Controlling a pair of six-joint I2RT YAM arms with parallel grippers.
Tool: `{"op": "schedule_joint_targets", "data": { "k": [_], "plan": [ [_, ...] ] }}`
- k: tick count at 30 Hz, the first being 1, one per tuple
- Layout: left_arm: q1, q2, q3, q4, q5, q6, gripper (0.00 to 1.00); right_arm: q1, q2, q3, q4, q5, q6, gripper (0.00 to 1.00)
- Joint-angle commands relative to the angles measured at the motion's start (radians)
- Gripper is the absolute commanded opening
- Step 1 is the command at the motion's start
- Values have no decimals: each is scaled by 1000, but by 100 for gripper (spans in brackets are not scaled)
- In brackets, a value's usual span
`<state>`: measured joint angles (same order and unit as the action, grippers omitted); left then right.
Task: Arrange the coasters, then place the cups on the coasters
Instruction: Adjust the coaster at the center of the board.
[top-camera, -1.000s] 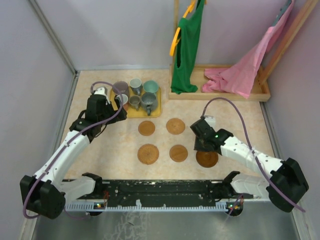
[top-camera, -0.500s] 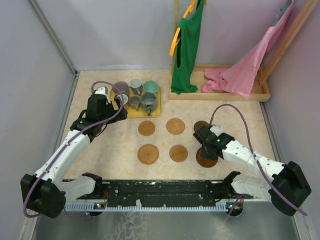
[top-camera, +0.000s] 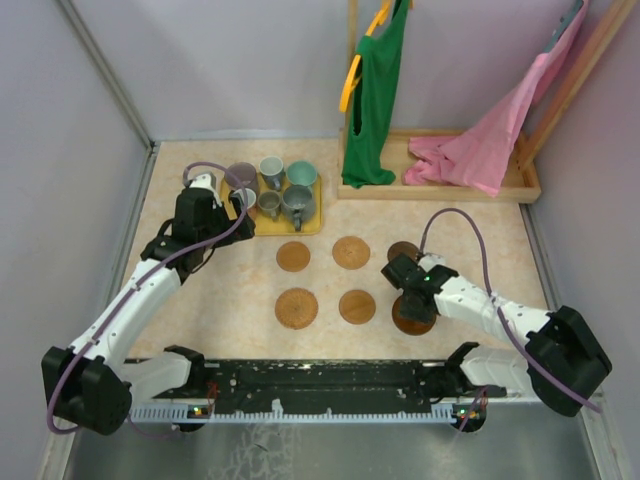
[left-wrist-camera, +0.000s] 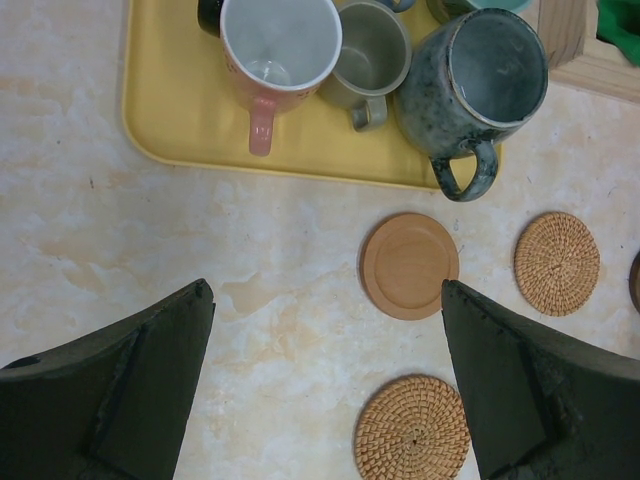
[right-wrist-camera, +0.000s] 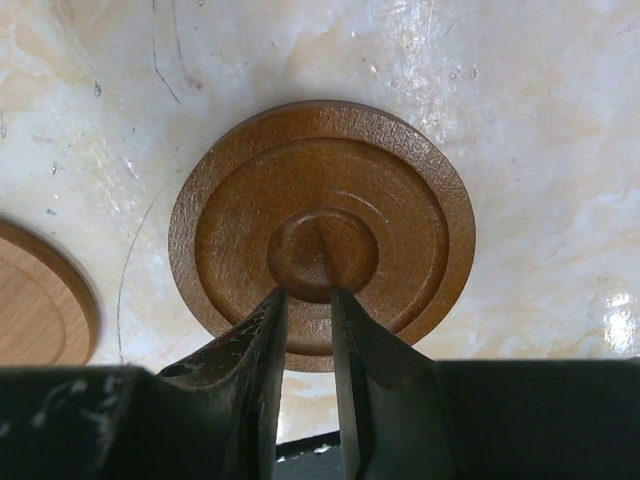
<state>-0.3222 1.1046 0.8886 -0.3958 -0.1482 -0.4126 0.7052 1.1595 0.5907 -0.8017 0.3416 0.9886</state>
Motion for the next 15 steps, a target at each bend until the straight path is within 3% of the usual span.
{"op": "schedule_joint_targets", "data": {
  "k": [1,15],
  "plan": [
    [6,4,1,26,2,15,100,7,10,-8,30,58,34,26],
    [6,2,-2,23,-1,15,100,-20,117,-13,123,62,12,26]
  ]
}}
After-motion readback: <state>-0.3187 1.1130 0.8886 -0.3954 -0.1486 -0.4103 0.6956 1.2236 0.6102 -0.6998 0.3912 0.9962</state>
